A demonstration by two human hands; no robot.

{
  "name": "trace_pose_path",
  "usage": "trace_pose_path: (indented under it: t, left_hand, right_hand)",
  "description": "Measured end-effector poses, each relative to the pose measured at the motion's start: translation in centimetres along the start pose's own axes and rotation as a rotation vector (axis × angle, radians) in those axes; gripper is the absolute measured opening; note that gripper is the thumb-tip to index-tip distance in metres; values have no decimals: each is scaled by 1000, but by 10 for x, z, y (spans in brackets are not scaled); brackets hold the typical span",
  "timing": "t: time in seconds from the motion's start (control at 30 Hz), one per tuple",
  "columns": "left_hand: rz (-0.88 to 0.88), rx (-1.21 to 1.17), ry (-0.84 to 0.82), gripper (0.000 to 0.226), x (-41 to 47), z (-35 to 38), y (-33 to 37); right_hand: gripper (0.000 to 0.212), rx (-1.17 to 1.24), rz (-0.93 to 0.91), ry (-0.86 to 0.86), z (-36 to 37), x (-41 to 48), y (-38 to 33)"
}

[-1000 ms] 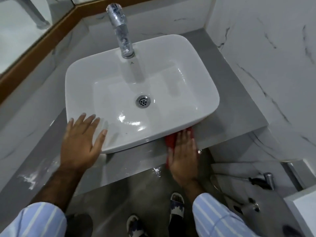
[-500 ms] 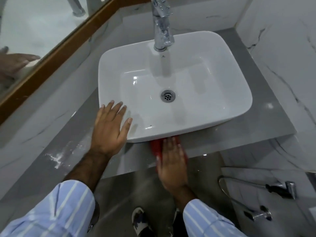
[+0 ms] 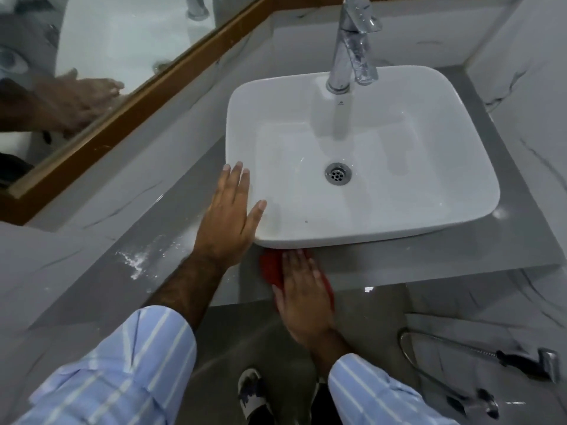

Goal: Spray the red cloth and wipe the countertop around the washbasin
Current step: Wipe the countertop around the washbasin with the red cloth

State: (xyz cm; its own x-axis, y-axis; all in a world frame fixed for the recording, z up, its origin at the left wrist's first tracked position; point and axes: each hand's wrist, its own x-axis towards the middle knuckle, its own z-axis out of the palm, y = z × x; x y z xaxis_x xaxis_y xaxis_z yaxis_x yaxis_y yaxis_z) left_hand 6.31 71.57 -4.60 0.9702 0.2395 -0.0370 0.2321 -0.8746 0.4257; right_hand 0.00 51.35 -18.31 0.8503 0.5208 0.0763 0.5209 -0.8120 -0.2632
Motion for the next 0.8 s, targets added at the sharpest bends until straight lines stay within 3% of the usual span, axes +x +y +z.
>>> trace_pose_path:
  t: [0.13, 0.3, 0.43, 0.53, 0.7, 0.8]
  left_hand:
    - [14, -123, -15, 85, -18, -16, -18]
    - [-121, -173, 242, 72, -113, -51, -92]
    - [-236, 18, 483, 71, -170, -82, -151]
    - [-347, 151, 639, 73, -182, -102, -180]
    - [-430, 426, 595, 90, -155, -117, -211]
    - [-518, 524, 565, 97, -136, -116, -222]
  right_hand:
    - [70, -24, -117, -63, -9, 12, 13]
    - [65, -29, -128, -64, -15, 7, 16]
    - [70, -27, -297, -226, -3, 38, -36]
    - [73, 10, -275, -240, 5, 79, -75]
    - [70, -37, -195, -192, 9, 144, -111]
    - [72, -58, -195, -225, 8, 134, -112]
